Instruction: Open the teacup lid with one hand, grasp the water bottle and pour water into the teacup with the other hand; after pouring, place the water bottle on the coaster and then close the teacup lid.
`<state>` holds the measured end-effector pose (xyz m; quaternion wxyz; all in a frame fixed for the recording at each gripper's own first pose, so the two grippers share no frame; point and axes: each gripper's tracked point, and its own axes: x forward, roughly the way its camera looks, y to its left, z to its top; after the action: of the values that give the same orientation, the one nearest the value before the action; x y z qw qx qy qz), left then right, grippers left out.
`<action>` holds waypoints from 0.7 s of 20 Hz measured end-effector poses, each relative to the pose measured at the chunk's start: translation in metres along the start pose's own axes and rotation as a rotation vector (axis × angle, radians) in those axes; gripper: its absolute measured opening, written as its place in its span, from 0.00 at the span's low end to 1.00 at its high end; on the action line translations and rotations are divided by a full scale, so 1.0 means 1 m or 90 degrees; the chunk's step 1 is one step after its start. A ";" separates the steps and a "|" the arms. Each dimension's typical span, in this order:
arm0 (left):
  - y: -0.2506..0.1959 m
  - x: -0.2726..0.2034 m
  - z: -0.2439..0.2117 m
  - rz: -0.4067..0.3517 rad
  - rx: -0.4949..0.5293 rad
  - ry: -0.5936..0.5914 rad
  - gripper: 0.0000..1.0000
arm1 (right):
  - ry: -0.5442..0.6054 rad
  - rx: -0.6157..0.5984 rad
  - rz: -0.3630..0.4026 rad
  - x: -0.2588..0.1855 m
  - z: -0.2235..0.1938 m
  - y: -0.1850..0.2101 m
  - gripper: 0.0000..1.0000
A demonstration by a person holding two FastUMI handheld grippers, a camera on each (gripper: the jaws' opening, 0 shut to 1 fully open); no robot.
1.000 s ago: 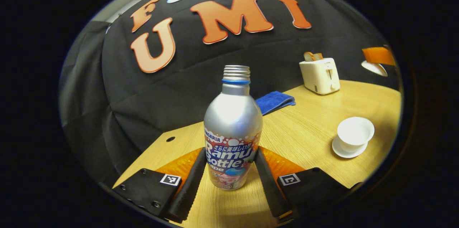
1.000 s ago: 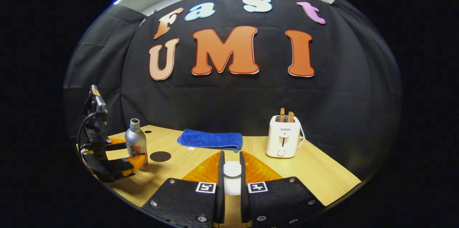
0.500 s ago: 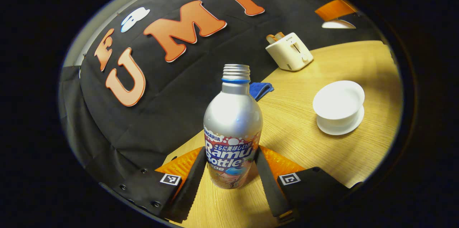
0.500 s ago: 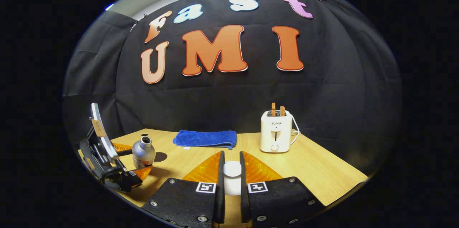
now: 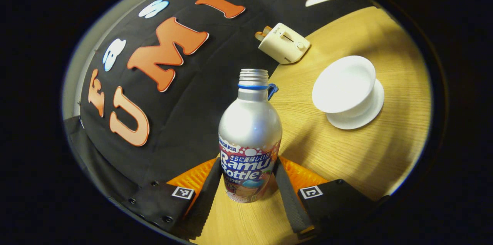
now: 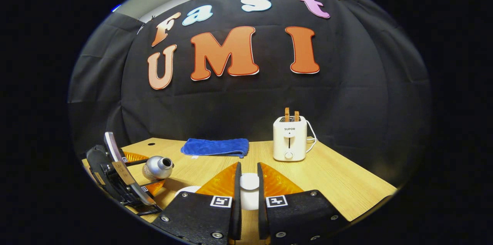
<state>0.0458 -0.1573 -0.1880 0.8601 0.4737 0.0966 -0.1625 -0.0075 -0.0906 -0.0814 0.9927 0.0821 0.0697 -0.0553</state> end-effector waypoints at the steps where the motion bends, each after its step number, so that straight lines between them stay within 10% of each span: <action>1: 0.001 0.002 0.002 0.002 0.019 -0.004 0.84 | 0.000 0.002 -0.001 0.000 -0.001 -0.003 0.18; 14: 0.025 0.000 0.015 0.040 0.234 -0.027 0.84 | 0.009 0.014 0.002 -0.004 -0.015 -0.021 0.18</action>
<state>0.0552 -0.1573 -0.1609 0.7656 0.6221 0.0321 -0.1605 -0.0156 -0.1086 -0.0992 0.9913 0.0935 0.0760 -0.0536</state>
